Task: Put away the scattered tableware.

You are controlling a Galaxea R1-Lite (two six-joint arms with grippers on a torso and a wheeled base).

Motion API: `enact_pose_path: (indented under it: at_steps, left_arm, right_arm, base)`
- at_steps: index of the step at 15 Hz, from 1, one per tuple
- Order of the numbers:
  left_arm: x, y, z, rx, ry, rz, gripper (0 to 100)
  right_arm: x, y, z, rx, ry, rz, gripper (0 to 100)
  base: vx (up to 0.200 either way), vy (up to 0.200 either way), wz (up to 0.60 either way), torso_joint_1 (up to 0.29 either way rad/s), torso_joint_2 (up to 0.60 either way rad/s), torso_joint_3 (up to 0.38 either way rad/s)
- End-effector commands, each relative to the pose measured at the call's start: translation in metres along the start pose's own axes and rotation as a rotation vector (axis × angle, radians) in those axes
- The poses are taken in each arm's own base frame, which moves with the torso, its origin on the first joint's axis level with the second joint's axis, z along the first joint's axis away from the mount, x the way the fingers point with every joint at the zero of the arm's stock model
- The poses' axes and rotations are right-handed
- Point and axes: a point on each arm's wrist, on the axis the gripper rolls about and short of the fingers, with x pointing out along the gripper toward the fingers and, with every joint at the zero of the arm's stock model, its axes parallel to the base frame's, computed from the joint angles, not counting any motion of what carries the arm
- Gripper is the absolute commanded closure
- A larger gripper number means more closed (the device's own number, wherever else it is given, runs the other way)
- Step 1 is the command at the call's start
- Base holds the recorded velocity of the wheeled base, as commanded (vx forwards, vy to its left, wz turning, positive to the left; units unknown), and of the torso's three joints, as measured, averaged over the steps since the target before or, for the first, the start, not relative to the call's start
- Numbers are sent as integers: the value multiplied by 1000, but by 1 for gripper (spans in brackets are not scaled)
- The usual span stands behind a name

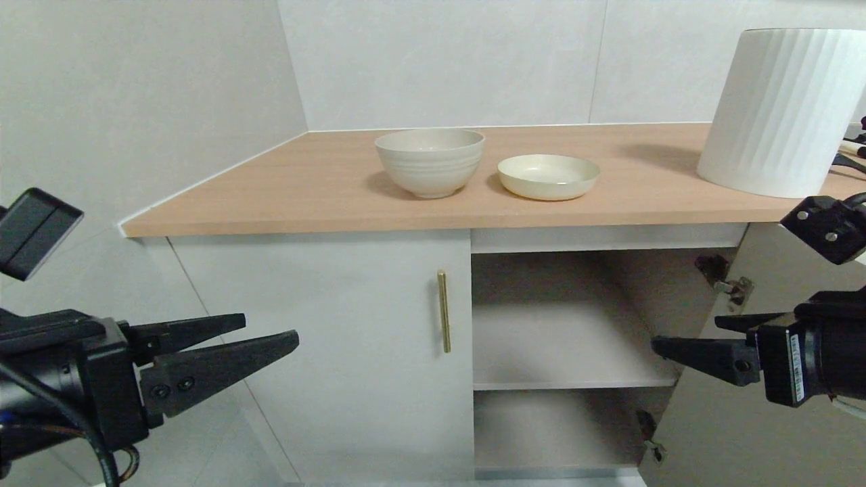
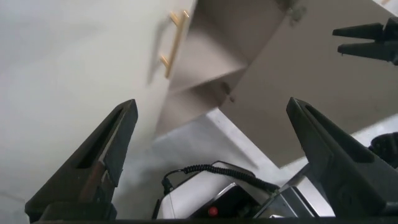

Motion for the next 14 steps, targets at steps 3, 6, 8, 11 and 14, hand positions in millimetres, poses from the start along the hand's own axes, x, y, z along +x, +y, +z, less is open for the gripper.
enact_pose_path:
  at_steps: [3, 6, 8, 11, 14]
  left_arm:
    - [0, 0, 0, 0, -1, 1, 0]
    - [-1, -1, 0, 0, 0, -21, 0]
    - [-1, -1, 0, -3, 8, -40, 0]
    - [0, -1, -1, -4, 11, -37, 0]
    - [1, -1, -1, -6, 13, -38, 0]
  right_arm:
    - [-1, 0, -1, -1, -2, 1, 0]
    - [-2, 0, -2, -7, 0, 2, 0]
    - [0, -1, -5, -53, 15, 5, 0]
    - [1, -1, -5, -53, 16, 4, 0]
    - [2, -1, -7, -56, 24, 3, 0]
  base:
    - [200, 0, 0, 2, 1, 4]
    - [0, 0, 0, 0, 0, 0]
    - [0, 0, 0, 0, 0, 0]
    - [0, 0, 0, 0, 0, 0]
    - [0, 0, 0, 0, 0, 0]
